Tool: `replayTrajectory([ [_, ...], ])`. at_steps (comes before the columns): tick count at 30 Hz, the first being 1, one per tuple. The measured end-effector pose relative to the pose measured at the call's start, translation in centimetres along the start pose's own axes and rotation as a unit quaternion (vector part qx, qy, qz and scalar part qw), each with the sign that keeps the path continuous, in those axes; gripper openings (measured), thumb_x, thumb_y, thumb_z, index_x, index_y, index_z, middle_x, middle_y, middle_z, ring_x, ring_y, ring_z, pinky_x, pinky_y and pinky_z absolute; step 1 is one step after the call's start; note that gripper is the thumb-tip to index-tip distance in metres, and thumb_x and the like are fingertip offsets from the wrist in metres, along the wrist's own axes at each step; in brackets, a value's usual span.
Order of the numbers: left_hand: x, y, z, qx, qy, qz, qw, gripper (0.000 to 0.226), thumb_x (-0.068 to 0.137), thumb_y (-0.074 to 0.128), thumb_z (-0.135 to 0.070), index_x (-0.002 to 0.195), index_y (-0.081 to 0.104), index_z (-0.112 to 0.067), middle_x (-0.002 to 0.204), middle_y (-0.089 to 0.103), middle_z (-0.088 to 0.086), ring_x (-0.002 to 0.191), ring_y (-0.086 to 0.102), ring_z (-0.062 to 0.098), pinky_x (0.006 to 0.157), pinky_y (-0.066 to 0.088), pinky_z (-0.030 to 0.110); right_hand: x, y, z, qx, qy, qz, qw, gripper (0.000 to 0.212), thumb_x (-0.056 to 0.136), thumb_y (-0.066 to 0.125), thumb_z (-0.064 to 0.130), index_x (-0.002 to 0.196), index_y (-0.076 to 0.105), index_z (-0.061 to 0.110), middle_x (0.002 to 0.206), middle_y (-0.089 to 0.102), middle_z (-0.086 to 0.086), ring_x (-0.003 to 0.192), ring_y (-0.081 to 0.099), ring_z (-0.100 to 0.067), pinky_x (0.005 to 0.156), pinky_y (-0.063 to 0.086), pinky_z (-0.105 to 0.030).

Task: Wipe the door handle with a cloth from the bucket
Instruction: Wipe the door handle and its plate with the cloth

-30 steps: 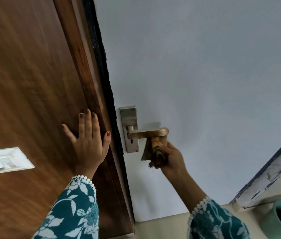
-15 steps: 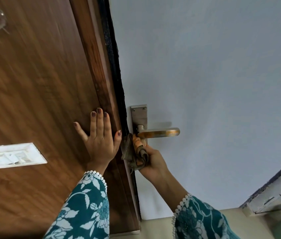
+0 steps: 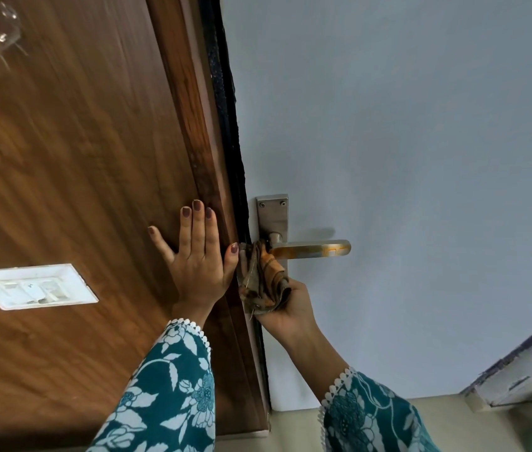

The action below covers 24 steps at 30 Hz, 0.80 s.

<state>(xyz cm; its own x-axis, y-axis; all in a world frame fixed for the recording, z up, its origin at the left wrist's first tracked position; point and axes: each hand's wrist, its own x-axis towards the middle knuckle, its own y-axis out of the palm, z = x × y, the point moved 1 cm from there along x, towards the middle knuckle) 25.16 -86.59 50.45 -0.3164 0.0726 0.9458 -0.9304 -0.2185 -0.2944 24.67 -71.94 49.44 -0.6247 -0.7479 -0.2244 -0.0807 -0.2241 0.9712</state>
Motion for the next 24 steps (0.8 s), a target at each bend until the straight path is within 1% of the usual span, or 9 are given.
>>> replayTrajectory([
  [2,0.0,0.1,0.0,0.0,-0.001,-0.001,1.0,0.063,0.1,0.023,-0.043,0.152,0.005,-0.013,0.162,-0.007,-0.003,0.148,0.001,0.017,0.113,-0.006,0.058,0.2,-0.2,0.0,-0.007,-0.008,-0.001,1.0,0.041,0.089,0.039,0.006,0.123,0.057,-0.005,0.122,0.062,-0.023,0.112,0.06,-0.034,0.092,0.052,-0.043],
  [5,-0.1,0.1,0.0,0.001,-0.002,0.0,1.0,0.063,0.1,0.024,-0.043,0.152,0.005,-0.013,0.162,-0.006,-0.002,0.148,0.001,0.017,0.113,-0.005,0.059,0.1,-1.0,0.7,-0.025,-0.04,0.007,0.999,0.05,0.082,0.049,0.0,0.132,0.051,0.001,0.133,0.054,-0.021,0.123,0.052,-0.033,0.096,0.049,-0.047],
  [8,-0.1,0.1,0.0,-0.003,-0.002,-0.002,1.0,0.063,0.099,0.024,-0.043,0.152,0.005,-0.014,0.162,-0.006,-0.002,0.148,0.002,0.018,0.113,-0.006,0.058,-0.6,-2.0,2.2,-0.142,-0.094,-0.015,0.985,0.044,0.082,0.045,-0.003,0.124,0.057,0.003,0.122,0.06,-0.021,0.114,0.056,-0.035,0.087,0.053,-0.046],
  [11,0.0,0.2,-0.1,-0.002,-0.006,-0.005,1.0,0.064,0.099,0.025,-0.043,0.152,0.005,-0.014,0.162,-0.005,-0.003,0.148,0.003,0.018,0.113,-0.005,0.058,-2.0,-2.6,4.5,-0.272,-0.163,-0.076,0.945,0.038,0.087,0.035,-0.007,0.114,0.059,0.002,0.107,0.063,-0.02,0.097,0.059,-0.033,0.083,0.051,-0.048],
  [15,-0.1,0.3,-0.1,-0.001,-0.008,-0.014,1.0,0.063,0.099,0.025,-0.043,0.152,0.007,-0.014,0.162,-0.004,-0.003,0.148,0.005,0.018,0.113,-0.005,0.057,-4.2,-2.5,7.5,-0.347,-0.211,-0.134,0.904,0.033,0.088,0.036,-0.006,0.103,0.063,0.007,0.095,0.066,-0.017,0.076,0.065,-0.03,0.061,0.053,-0.043],
  [18,-0.1,0.4,-0.1,-0.005,-0.009,-0.019,1.0,0.063,0.099,0.025,-0.043,0.152,0.009,-0.014,0.162,-0.002,-0.003,0.148,0.006,0.018,0.113,-0.006,0.056,-5.4,-2.4,8.7,-0.363,-0.238,-0.161,0.887,0.03,0.089,0.041,-0.004,0.109,0.062,0.004,0.095,0.066,-0.017,0.076,0.064,-0.03,0.056,0.052,-0.04],
  [20,-0.1,0.3,-0.1,-0.005,-0.009,-0.02,1.0,0.062,0.1,0.026,-0.042,0.152,0.009,-0.014,0.162,-0.002,-0.003,0.148,0.006,0.018,0.113,-0.006,0.056,-6.0,-2.4,9.2,-0.385,-0.271,-0.185,0.863,0.028,0.088,0.047,-0.001,0.113,0.061,0.002,0.092,0.065,-0.018,0.068,0.064,-0.03,0.049,0.052,-0.038],
  [22,-0.1,0.3,-0.2,-0.006,-0.01,-0.022,1.0,0.062,0.1,0.026,-0.042,0.152,0.01,-0.014,0.162,-0.001,-0.003,0.148,0.006,0.018,0.114,-0.006,0.056,-6.7,-2.8,9.6,-0.413,-0.325,-0.204,0.826,0.031,0.088,0.051,0.001,0.118,0.06,0.005,0.091,0.065,-0.019,0.063,0.064,-0.029,0.042,0.05,-0.036],
  [24,-0.1,0.3,-0.2,-0.004,-0.013,-0.022,1.0,0.062,0.099,0.027,-0.042,0.152,0.011,-0.013,0.162,0.0,-0.003,0.148,0.007,0.018,0.114,-0.005,0.056,-7.4,-3.4,9.7,-0.457,-0.389,-0.235,0.764,0.039,0.089,0.053,0.004,0.127,0.056,0.011,0.096,0.066,-0.015,0.069,0.065,-0.028,0.041,0.05,-0.032],
])
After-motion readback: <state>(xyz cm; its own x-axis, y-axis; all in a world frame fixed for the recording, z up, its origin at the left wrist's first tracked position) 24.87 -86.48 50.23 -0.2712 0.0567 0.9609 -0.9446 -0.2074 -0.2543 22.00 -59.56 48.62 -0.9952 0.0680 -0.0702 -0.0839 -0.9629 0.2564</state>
